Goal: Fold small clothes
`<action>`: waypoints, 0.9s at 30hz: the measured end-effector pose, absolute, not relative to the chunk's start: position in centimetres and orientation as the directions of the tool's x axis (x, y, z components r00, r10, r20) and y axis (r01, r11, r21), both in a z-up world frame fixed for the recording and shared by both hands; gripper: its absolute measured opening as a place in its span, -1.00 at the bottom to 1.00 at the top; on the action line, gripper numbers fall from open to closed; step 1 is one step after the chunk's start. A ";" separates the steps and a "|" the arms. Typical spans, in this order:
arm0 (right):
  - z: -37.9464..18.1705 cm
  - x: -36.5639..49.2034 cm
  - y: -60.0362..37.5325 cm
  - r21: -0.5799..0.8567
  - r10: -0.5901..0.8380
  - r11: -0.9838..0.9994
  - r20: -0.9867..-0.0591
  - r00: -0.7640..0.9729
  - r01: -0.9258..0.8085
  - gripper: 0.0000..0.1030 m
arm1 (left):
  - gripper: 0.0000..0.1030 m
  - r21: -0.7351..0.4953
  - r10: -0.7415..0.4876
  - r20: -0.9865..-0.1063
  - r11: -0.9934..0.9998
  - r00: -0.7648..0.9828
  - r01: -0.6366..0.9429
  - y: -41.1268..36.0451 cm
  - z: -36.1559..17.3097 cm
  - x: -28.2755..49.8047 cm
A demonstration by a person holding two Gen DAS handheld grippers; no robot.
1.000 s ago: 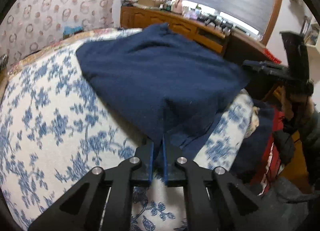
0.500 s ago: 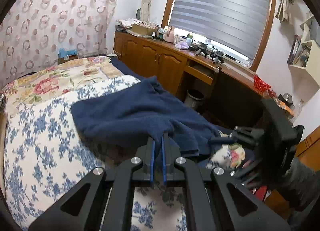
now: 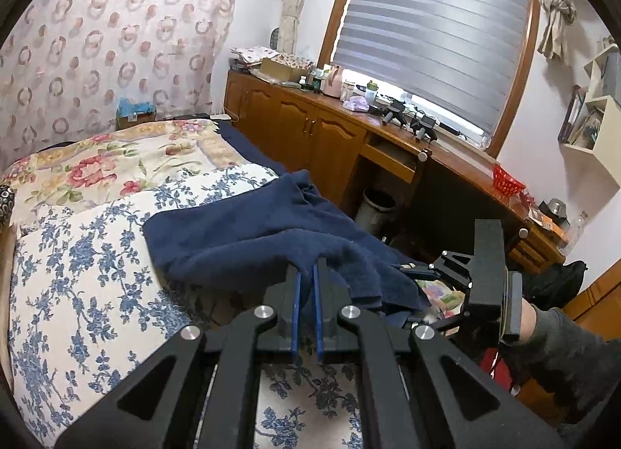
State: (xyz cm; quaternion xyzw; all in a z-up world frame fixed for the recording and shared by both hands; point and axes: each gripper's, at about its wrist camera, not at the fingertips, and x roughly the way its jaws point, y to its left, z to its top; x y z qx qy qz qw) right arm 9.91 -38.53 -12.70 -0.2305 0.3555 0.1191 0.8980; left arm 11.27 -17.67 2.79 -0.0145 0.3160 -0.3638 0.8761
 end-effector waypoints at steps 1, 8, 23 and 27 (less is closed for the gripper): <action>-12.6 10.0 -38.6 -0.338 0.052 0.860 -0.688 0.724 -0.383 0.07 | -0.95 -0.255 -0.644 -0.542 0.738 0.539 0.625 -17.5 2.8 11.3; -7.9 12.2 -39.5 -0.328 0.130 0.849 -0.631 0.765 -0.414 -0.78 | -0.95 -0.254 -0.617 -0.530 0.770 0.582 0.585 -16.1 3.5 13.6; -6.8 28.0 -38.8 -0.192 0.265 0.831 -0.688 0.676 -0.522 -0.78 | -0.41 -0.284 -0.545 -0.596 0.830 0.590 0.480 -13.5 0.1 23.5; -7.1 30.4 -39.1 -0.110 0.328 0.830 -0.698 0.636 -0.547 -0.72 | -0.05 -0.291 -0.549 -0.578 0.830 0.604 0.476 -12.5 0.3 24.2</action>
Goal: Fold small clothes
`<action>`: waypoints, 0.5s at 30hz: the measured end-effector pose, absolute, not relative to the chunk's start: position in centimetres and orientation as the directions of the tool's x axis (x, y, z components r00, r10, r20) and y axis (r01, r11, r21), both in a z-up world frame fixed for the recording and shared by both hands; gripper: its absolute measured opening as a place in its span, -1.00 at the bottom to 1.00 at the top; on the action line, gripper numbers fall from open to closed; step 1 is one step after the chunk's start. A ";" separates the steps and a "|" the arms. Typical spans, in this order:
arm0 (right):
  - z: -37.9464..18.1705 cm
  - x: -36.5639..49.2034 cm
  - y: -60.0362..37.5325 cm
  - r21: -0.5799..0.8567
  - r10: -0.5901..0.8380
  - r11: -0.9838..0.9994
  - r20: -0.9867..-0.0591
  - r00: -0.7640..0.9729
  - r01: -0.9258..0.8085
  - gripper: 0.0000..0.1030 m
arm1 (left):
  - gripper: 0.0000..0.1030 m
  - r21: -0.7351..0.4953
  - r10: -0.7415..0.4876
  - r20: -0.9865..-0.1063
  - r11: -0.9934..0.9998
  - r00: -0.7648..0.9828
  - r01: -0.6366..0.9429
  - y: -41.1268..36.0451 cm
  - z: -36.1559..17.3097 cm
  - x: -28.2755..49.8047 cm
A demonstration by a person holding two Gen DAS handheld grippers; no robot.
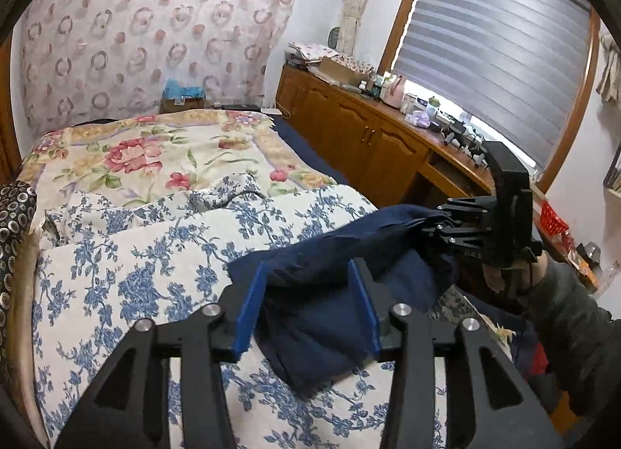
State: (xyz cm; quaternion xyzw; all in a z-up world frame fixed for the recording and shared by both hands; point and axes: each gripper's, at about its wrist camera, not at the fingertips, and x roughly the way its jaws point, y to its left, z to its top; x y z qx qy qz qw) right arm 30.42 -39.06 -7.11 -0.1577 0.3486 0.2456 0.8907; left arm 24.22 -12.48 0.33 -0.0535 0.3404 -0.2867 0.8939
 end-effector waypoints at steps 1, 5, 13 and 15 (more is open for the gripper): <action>-6.9 31.2 -39.1 -0.090 0.342 0.831 -0.697 0.631 -0.549 -0.70 | 0.01 -0.287 -0.545 -0.580 0.833 0.605 0.474 -12.4 0.2 24.5; -6.0 33.0 -39.6 -0.060 0.342 0.856 -0.680 0.648 -0.514 -0.40 | 0.01 -0.266 -0.510 -0.631 0.851 0.586 0.454 -12.9 -1.7 26.3; -3.8 35.2 -40.6 -0.085 0.235 0.918 -0.671 0.703 -0.388 0.04 | 0.01 -0.233 -0.462 -0.718 0.865 0.521 0.445 -15.1 -5.9 28.3; -3.5 35.1 -40.8 -0.080 0.225 0.925 -0.671 0.706 -0.371 0.06 | 0.01 -0.228 -0.457 -0.730 0.864 0.509 0.449 -15.6 -6.6 28.5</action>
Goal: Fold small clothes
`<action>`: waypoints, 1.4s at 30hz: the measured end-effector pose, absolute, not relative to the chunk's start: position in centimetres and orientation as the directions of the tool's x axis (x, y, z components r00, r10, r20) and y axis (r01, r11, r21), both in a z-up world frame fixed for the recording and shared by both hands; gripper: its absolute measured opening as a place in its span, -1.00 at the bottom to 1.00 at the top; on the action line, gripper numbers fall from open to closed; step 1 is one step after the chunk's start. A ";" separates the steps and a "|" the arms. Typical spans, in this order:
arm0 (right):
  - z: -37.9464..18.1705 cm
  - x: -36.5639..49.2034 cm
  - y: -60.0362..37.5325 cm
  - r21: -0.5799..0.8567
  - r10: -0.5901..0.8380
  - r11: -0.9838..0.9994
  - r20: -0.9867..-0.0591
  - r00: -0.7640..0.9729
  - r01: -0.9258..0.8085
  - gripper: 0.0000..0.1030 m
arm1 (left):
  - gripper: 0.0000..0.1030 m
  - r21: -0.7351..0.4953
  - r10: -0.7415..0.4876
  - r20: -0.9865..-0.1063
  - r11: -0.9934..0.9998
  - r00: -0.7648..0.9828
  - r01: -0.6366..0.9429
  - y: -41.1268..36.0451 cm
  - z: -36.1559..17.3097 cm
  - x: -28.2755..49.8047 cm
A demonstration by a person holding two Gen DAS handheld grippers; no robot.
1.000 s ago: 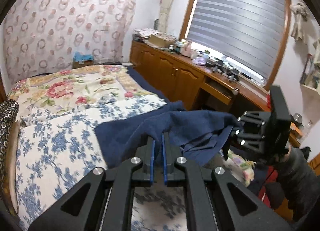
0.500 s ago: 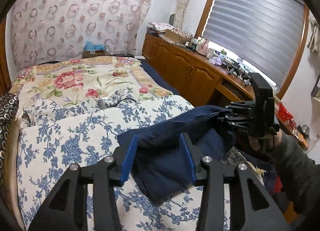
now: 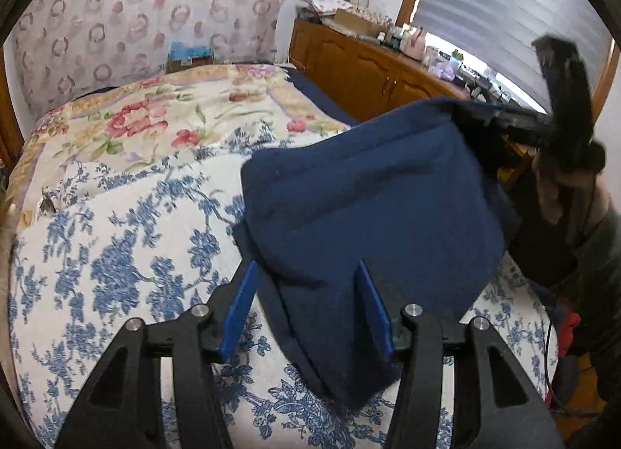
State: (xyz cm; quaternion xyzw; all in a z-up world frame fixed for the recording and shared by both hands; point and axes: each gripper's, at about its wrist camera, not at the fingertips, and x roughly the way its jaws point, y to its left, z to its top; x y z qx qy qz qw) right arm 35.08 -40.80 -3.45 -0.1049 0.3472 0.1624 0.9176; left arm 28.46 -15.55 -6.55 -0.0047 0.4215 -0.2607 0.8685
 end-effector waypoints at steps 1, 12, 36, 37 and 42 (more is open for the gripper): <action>-3.1 35.1 -41.0 -0.068 0.225 0.930 -0.672 0.705 -0.362 0.07 | 0.01 -0.220 -0.449 -0.740 0.865 0.500 0.451 -15.8 -7.0 28.5; -1.0 33.8 -44.0 -0.105 0.146 0.956 -0.640 0.754 -0.274 0.08 | 0.02 -0.212 -0.429 -0.746 0.878 0.510 0.429 -15.4 -7.3 28.6; -10.8 31.3 -45.0 0.237 0.345 0.936 -0.775 0.530 -0.262 0.35 | -0.16 -0.316 -0.465 -0.756 0.876 0.461 0.365 -15.6 -9.0 32.8; -10.8 31.3 -44.9 0.249 0.358 0.930 -0.774 0.522 -0.270 0.21 | -0.33 -0.324 -0.473 -0.753 0.871 0.457 0.368 -15.5 -9.0 32.9; -10.6 30.7 -43.9 0.240 0.373 0.920 -0.779 0.504 -0.310 -0.29 | -0.73 -0.390 -0.529 -0.730 0.843 0.433 0.371 -15.3 -8.2 32.6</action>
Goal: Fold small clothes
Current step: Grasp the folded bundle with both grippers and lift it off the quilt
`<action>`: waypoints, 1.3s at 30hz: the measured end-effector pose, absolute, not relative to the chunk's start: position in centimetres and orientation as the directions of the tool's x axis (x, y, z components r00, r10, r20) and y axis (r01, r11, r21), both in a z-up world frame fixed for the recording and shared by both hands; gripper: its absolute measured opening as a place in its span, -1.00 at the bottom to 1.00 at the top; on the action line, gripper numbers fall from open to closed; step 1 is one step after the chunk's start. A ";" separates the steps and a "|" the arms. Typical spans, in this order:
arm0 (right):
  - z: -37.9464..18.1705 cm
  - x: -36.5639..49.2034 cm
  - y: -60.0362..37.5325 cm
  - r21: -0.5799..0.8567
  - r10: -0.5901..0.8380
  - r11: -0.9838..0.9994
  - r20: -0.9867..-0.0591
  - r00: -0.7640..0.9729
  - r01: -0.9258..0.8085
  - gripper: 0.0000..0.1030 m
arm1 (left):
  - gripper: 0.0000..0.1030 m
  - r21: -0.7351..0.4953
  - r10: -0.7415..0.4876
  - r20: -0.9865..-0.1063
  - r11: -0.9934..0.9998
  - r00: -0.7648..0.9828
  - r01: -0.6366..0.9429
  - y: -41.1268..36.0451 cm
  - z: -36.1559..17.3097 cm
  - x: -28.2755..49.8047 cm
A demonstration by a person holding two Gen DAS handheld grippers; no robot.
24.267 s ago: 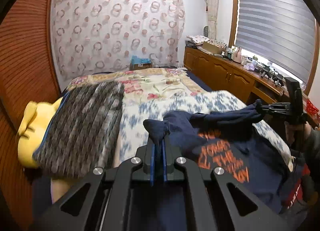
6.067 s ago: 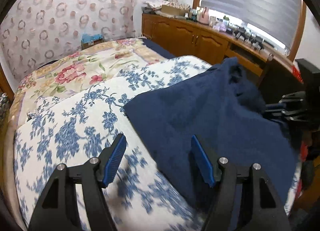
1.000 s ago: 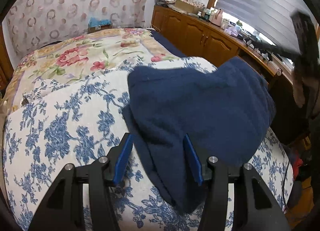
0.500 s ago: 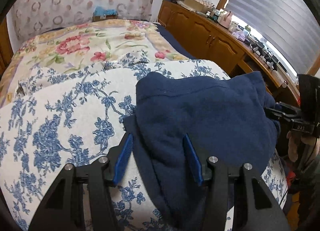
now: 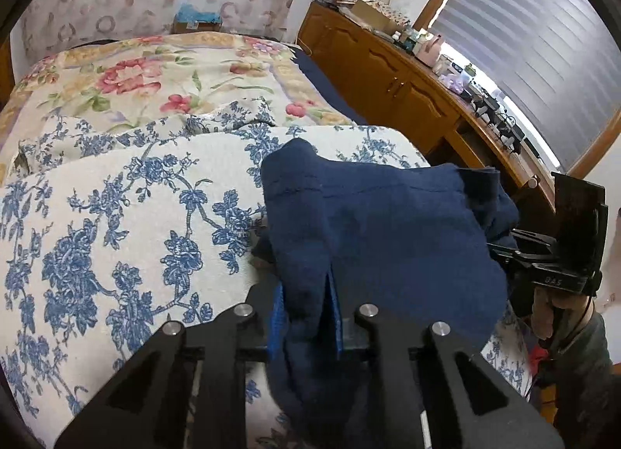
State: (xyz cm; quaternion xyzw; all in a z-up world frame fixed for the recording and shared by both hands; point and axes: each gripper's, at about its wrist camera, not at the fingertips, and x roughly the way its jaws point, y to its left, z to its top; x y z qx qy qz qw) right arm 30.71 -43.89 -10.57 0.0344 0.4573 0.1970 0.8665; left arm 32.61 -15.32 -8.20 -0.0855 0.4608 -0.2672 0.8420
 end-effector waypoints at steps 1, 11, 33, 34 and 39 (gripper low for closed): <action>-10.3 30.5 -43.8 0.231 0.372 0.919 -0.778 0.506 -0.320 -0.41 | -0.75 -0.393 -0.535 -0.723 0.838 0.436 0.377 -15.4 -7.9 32.2; -3.5 27.4 -41.4 0.096 0.334 0.919 -0.706 0.625 -0.383 -0.57 | -0.77 -0.390 -0.620 -0.574 0.782 0.535 0.486 -13.6 0.1 26.4; 4.3 33.5 -10.2 -0.069 0.581 0.619 -0.631 0.515 -0.782 -0.59 | -0.77 -0.335 -0.287 -0.446 0.932 0.848 0.140 15.0 5.2 16.5; 4.1 34.0 -8.4 -0.074 0.587 0.603 -0.634 0.504 -0.794 -0.59 | -0.77 -0.338 -0.274 -0.446 0.933 0.852 0.123 15.9 4.7 16.4; 2.4 36.7 -0.9 -0.070 0.613 0.530 -0.656 0.439 -0.845 -0.59 | -0.77 -0.358 -0.215 -0.463 0.933 0.860 0.041 19.8 2.3 15.9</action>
